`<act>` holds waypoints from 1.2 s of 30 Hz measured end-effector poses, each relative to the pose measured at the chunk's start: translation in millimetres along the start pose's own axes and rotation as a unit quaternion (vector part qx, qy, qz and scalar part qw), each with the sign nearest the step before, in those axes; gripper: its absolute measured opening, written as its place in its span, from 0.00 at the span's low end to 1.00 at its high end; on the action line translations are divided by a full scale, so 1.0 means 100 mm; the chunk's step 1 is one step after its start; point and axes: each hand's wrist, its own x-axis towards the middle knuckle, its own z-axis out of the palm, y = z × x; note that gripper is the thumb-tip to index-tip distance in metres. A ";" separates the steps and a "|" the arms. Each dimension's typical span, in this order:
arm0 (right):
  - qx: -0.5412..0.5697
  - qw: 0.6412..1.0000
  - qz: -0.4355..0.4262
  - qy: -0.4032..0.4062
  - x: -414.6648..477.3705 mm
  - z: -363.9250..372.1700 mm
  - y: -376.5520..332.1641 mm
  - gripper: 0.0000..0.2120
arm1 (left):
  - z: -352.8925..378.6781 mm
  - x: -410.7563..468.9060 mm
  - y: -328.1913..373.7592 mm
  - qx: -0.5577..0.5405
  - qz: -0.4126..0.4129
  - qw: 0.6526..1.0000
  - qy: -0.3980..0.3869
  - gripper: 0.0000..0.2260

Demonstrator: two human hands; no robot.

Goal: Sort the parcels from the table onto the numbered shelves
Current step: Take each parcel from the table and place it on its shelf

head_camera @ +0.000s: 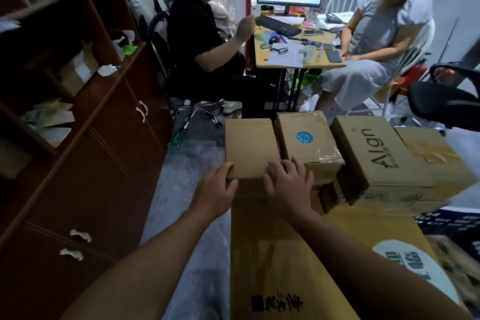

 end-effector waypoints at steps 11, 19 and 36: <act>0.234 0.972 -0.006 0.031 -0.50 0.22 0.13 0.15 | 0.20 -0.75 -0.10 -0.082 0.017 0.993 0.078 0.23; 0.231 0.972 0.004 0.044 -1.11 0.30 0.31 0.19 | 0.33 -1.32 -0.02 -0.118 0.033 0.989 0.078 0.24; 0.264 0.950 0.161 -0.037 -2.32 0.46 0.66 0.23 | 0.71 -2.36 -0.07 -0.216 -0.045 0.974 -0.046 0.22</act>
